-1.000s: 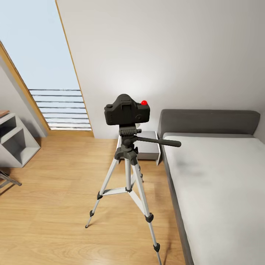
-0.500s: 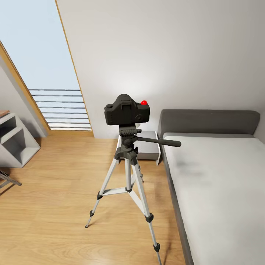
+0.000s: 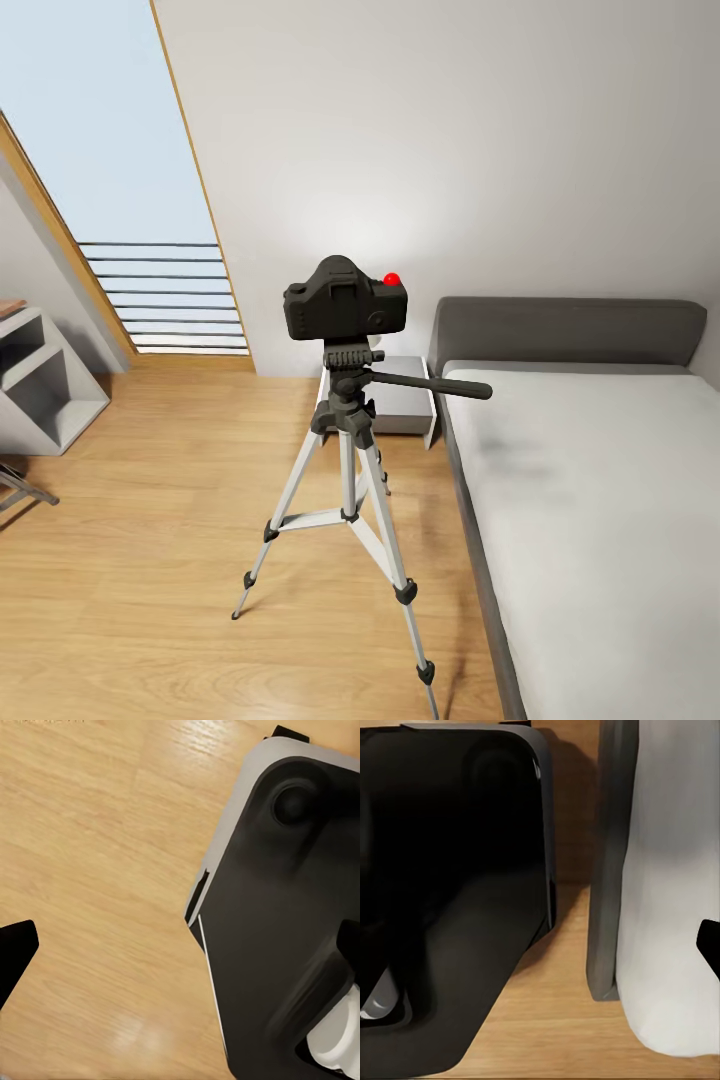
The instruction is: Attach the digital camera to the camera tripod in the bedroom.
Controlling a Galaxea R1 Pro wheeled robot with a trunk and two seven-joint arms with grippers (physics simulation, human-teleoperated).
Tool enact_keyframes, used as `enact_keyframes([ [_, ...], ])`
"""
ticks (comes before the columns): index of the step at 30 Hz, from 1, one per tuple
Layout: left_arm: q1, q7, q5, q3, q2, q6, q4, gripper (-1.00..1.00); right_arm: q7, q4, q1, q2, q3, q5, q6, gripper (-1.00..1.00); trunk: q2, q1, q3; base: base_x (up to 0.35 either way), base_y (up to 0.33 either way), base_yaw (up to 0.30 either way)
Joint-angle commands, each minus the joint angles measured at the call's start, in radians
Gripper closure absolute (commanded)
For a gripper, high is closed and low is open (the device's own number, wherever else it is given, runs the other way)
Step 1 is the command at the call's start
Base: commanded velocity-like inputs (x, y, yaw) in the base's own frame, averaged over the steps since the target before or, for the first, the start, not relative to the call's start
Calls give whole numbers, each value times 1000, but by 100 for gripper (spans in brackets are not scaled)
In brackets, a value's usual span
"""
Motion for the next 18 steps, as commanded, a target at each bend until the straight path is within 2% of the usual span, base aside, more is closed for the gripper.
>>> enact_keyframes([
  [1,-1,2,6,-5,0,-2,0,-100,5,3,-1,0,-8,2,-5,-100,-2,0,-2,0,0,0],
  [18,0,2,3,-5,0,-7,0,-100,2,3,-1,5,-8,-2,0,-100,-2,0,17,0,0,0],
])
